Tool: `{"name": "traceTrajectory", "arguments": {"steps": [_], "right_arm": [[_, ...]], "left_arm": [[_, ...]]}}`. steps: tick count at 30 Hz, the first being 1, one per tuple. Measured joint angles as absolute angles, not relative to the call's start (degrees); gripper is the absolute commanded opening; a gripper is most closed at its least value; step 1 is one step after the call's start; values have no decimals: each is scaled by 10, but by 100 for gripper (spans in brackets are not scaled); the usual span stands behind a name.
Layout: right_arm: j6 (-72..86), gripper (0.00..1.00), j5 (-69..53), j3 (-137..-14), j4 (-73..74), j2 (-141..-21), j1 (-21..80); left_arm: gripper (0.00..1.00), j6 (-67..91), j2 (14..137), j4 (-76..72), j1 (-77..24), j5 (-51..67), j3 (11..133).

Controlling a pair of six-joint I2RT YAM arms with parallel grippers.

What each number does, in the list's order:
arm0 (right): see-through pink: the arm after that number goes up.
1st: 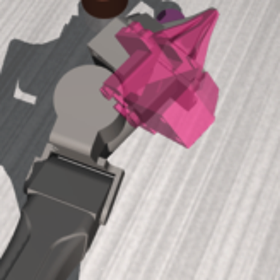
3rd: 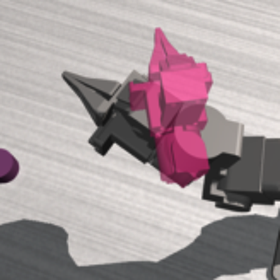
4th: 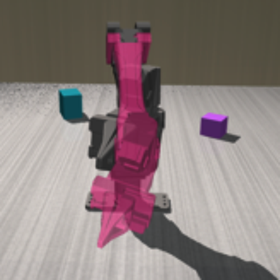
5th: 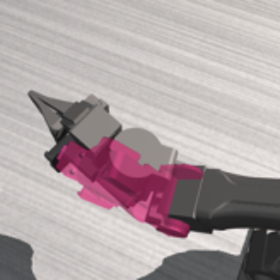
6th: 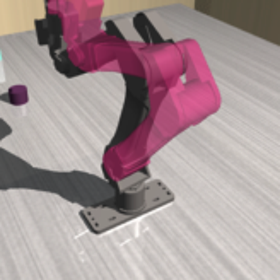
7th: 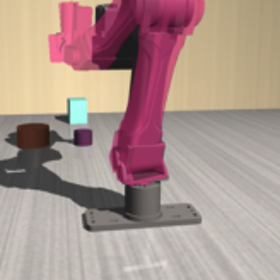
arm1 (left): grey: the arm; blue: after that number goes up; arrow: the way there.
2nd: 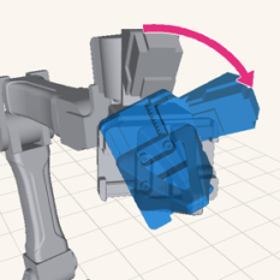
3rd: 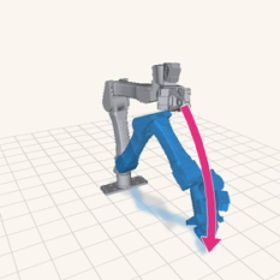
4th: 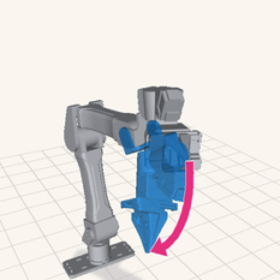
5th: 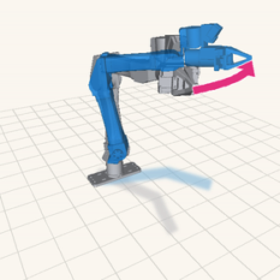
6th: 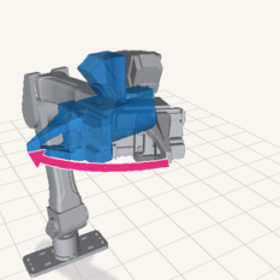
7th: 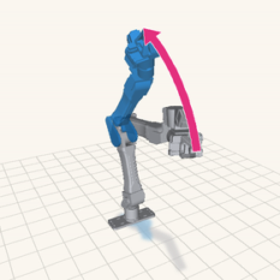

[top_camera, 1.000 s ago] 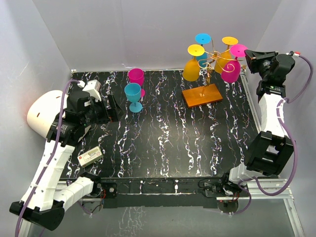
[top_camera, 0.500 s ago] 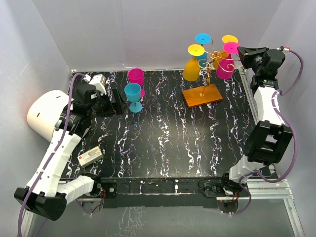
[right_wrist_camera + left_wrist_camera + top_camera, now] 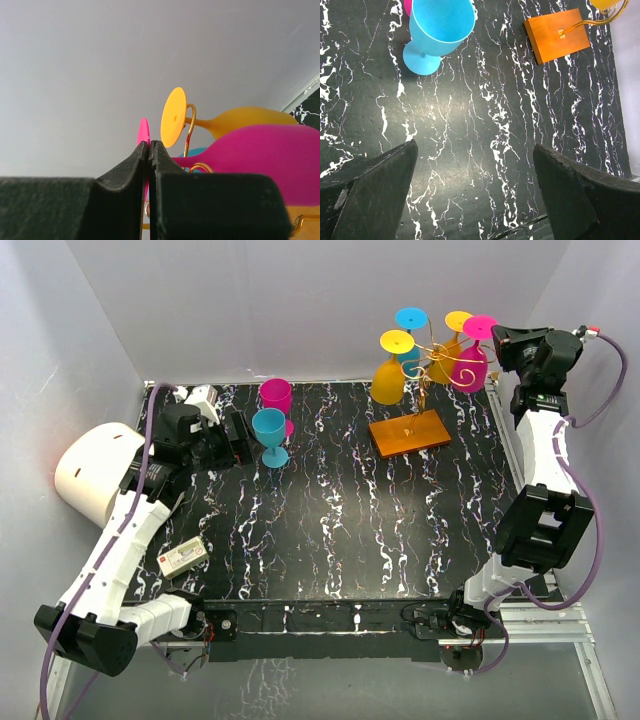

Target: Take the wine glass off the wine glass rack

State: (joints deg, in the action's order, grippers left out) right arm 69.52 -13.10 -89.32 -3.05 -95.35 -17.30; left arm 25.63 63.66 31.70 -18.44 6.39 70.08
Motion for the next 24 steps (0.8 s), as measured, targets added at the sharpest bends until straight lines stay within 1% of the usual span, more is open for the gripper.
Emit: {"name": "traceTrajectory", "arguments": {"steps": [5, 9, 24], "right_arm": [[695, 0, -120, -895, -26, -957, -173], [690, 0, -87, -895, -12, -956, -173], [689, 0, 93, -894, 76, -875, -173]], "left_arm": [[98, 263, 632, 313, -184, 65, 701], [98, 267, 623, 313, -184, 66, 701], [99, 253, 609, 317, -184, 91, 702]]}}
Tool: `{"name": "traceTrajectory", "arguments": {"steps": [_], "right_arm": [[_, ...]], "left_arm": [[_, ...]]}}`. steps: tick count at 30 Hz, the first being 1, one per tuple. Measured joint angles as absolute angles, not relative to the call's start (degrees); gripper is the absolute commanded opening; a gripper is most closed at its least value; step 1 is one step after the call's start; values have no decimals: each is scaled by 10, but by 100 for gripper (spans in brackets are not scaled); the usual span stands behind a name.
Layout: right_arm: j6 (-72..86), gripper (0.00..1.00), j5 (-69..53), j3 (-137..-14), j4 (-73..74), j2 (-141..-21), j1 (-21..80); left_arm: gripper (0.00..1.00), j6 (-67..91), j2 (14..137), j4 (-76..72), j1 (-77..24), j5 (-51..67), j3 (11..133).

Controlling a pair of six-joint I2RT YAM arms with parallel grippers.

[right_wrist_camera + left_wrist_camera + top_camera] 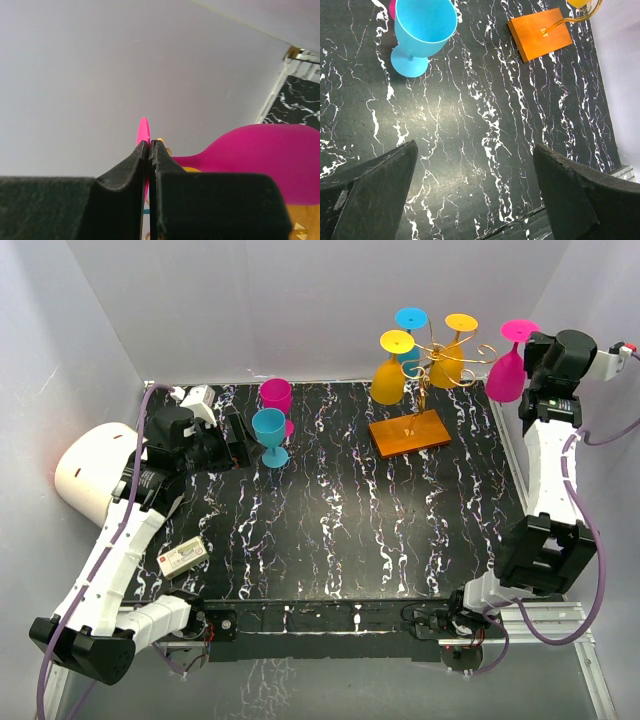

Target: Take the wine glass off the wine glass rack

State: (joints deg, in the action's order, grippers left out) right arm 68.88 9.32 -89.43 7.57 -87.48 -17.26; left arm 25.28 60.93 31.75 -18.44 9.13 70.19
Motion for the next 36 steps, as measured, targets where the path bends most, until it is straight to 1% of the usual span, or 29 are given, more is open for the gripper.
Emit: {"name": "traceTrajectory", "arguments": {"steps": [3, 7, 11, 16, 22, 25, 28, 31, 34, 36], "right_arm": [[687, 0, 111, -889, 105, -860, -173], [653, 0, 104, -846, 119, -804, -173], [570, 0, 61, -809, 112, -735, -173], [458, 0, 26, -721, 94, -616, -163], [349, 0, 0, -613, 97, -480, -74], [309, 0, -18, -577, 106, -444, -25], [239, 0, -76, -509, 109, -409, 28], [135, 0, -209, -430, 100, -400, 62], [57, 0, -349, -362, 69, -426, 79], [22, 0, -411, -326, 45, -440, 94]], "left_arm": [[99, 251, 609, 317, -184, 99, 702], [99, 248, 609, 318, -184, 106, 702], [99, 244, 609, 323, -184, 116, 702], [99, 239, 603, 342, -184, 130, 702], [99, 229, 582, 364, -184, 133, 701], [99, 229, 559, 365, -184, 130, 691], [99, 230, 535, 362, -184, 126, 674], [99, 234, 513, 361, -184, 119, 650], [99, 240, 502, 361, -184, 111, 630], [99, 245, 500, 361, -184, 108, 622]]}}
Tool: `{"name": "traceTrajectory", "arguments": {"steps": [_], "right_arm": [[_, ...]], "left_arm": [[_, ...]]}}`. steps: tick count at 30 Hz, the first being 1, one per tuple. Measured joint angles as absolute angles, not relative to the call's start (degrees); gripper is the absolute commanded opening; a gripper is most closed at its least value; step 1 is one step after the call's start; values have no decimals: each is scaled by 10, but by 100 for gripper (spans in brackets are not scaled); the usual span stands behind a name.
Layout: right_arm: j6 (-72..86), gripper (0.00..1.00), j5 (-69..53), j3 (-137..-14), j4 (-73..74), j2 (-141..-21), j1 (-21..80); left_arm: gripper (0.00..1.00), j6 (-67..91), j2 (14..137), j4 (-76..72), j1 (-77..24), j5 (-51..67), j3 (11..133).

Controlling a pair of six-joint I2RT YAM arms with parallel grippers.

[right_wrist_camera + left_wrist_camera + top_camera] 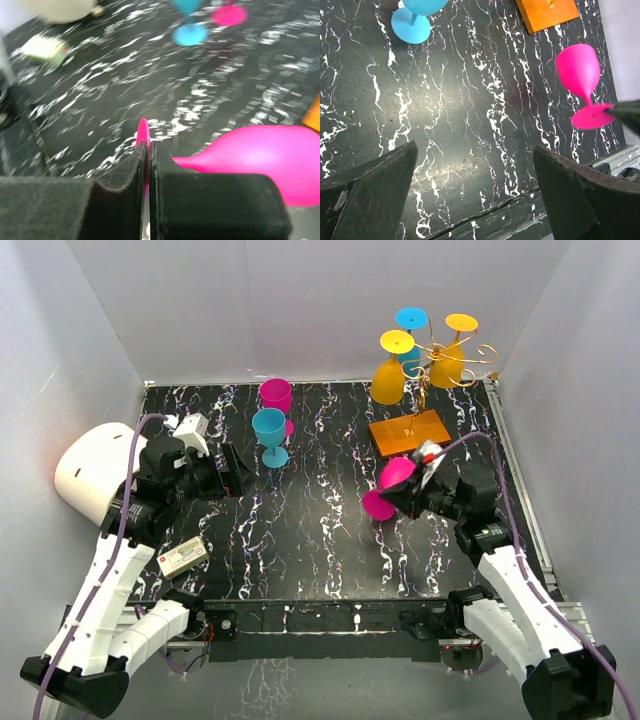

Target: Take the wine glass off the wine glass rack

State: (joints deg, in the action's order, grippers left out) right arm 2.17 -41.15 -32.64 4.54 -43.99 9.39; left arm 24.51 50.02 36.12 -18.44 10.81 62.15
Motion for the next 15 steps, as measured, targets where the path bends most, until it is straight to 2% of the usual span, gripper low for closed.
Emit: {"name": "traceTrajectory", "arguments": {"steps": [4, 7, 11, 15], "right_arm": [[-101, 0, -507, -303, 13, -473, 185], [-239, 0, -529, -332, 47, -521, 287], [-416, 0, -502, -371, 98, -585, 423], [-545, 0, -437, -364, 114, -591, 515]], "left_arm": [[99, 256, 500, 366, -184, 104, 619], [99, 268, 501, 369, -184, 100, 620], [99, 291, 516, 392, -184, 90, 639], [99, 308, 544, 425, -184, 74, 682]]}}
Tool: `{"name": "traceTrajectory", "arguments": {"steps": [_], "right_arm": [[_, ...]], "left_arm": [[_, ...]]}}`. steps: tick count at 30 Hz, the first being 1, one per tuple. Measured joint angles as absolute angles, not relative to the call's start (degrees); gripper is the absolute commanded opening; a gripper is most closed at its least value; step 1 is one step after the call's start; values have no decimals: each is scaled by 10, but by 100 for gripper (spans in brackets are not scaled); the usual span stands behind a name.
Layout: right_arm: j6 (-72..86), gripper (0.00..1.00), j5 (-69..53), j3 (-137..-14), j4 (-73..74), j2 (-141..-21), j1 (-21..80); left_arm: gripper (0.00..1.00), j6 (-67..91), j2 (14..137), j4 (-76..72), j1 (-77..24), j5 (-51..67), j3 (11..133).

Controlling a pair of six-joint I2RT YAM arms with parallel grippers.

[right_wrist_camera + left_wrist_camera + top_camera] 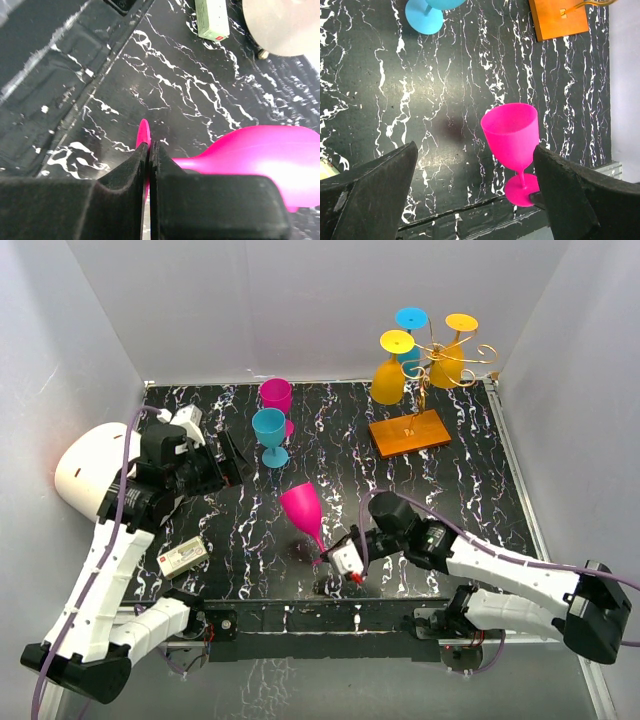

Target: Take the wine glass off the wine glass rack

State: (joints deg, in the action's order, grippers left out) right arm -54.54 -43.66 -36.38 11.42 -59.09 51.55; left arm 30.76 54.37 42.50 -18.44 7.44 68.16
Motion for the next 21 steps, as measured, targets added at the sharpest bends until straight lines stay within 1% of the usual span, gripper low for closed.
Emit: {"name": "traceTrajectory", "arguments": {"steps": [4, 10, 16, 19, 21], "right_arm": [[-642, 0, -357, -352, 114, -587, 565], [-766, 0, -184, -313, 72, -584, 658], [-858, 0, -81, -281, 10, -580, 694], [-888, 0, -52, -281, -28, -586, 698], [-905, 0, -38, -281, -49, -597, 701]], "left_arm": [[99, 312, 561, 454, -184, 65, 718], [93, 311, 595, 468, -184, 102, 747], [83, 307, 620, 468, -184, 168, 743], [78, 305, 625, 468, -184, 195, 737], [73, 304, 625, 467, -184, 218, 728]]}}
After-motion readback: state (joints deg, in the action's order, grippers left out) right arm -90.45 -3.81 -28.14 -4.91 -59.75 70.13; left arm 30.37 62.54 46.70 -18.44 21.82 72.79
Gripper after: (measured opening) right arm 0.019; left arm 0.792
